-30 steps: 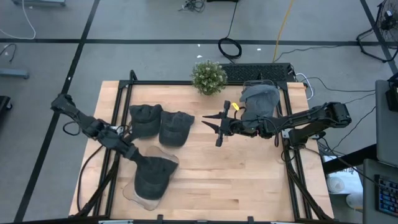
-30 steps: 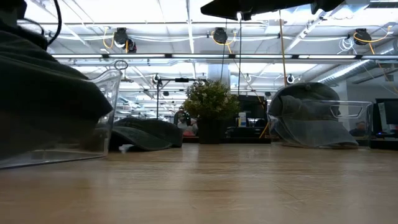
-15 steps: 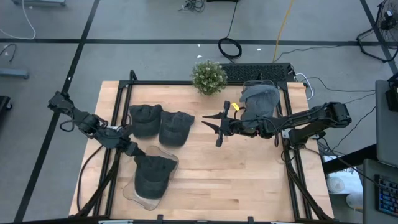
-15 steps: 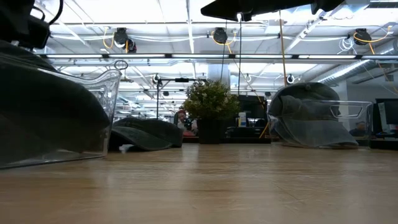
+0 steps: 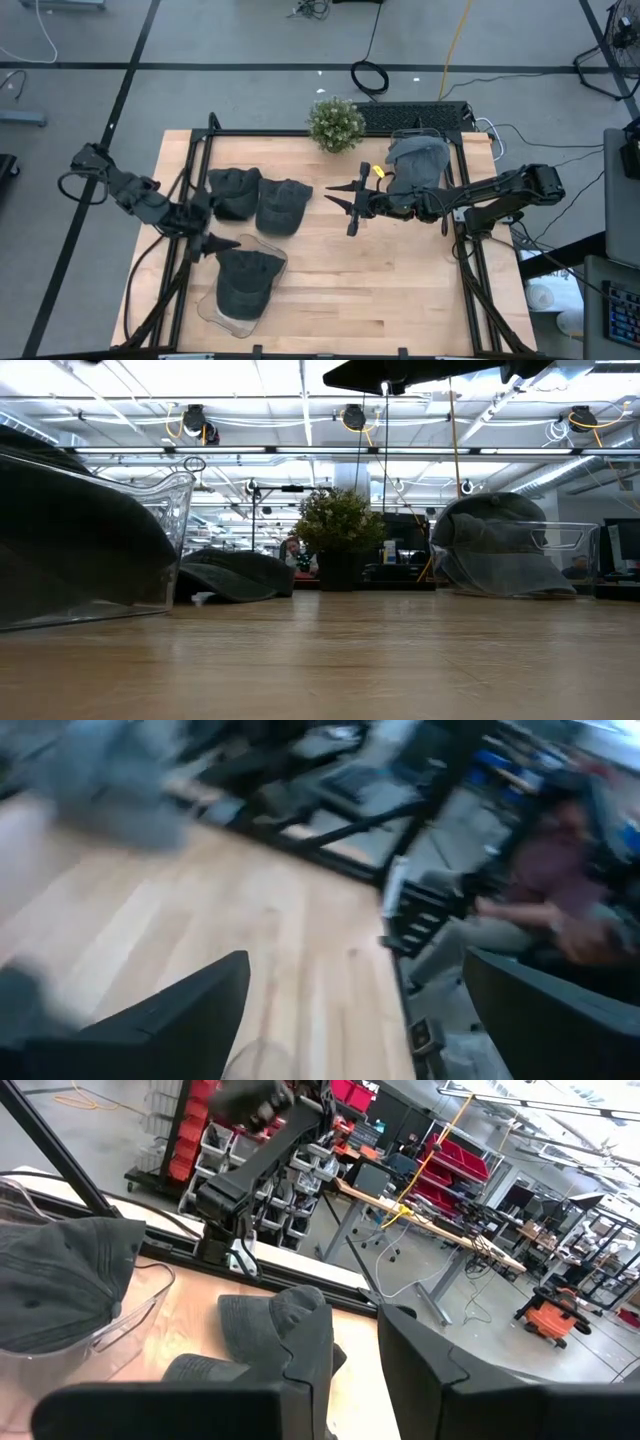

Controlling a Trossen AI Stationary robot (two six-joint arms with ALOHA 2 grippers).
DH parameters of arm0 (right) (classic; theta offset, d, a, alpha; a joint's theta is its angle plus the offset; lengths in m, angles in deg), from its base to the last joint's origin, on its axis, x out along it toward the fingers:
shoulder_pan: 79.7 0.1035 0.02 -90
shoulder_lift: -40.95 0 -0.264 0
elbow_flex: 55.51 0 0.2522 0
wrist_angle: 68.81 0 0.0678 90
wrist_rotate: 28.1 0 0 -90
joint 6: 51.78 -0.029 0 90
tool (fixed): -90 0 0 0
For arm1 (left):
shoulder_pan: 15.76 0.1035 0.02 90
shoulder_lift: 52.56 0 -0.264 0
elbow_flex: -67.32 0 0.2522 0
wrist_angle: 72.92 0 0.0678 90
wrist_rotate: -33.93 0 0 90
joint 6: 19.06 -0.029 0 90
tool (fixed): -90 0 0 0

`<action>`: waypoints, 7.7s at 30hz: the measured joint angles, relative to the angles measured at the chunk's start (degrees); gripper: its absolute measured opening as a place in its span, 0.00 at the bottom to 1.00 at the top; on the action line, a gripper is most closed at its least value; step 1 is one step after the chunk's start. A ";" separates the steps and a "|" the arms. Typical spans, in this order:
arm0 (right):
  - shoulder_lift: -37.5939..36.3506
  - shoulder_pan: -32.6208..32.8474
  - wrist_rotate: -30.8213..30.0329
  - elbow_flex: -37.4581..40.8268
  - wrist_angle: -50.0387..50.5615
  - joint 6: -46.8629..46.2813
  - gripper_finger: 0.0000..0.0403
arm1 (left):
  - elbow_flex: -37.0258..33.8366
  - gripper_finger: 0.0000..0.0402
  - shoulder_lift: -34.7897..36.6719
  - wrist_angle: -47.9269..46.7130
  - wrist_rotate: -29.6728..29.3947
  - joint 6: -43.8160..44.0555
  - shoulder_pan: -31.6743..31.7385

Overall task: Pick & Place hat
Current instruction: Put the right black cap into the bottom transparent bin, then put the left black cap into the bottom transparent bin

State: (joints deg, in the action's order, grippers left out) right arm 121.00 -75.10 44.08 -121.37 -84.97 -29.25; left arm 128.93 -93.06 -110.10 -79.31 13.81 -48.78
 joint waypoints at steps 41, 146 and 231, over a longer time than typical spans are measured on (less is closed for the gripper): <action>0.00 -0.04 -0.01 0.00 0.67 0.87 0.19 | 11.72 0.00 -38.21 -31.96 9.60 23.54 -15.52; 0.00 -0.05 0.17 0.02 3.64 0.65 0.19 | 14.62 0.00 -43.53 -29.95 20.44 -1.42 13.43; -0.02 -0.01 -0.01 3.20 16.90 -15.82 0.19 | 17.37 0.67 -29.72 -47.07 18.91 10.91 59.37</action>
State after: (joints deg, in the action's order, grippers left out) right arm 120.98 -75.10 44.07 -118.17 -68.07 -45.07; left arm 146.30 -122.77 -157.17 -60.40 24.72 10.59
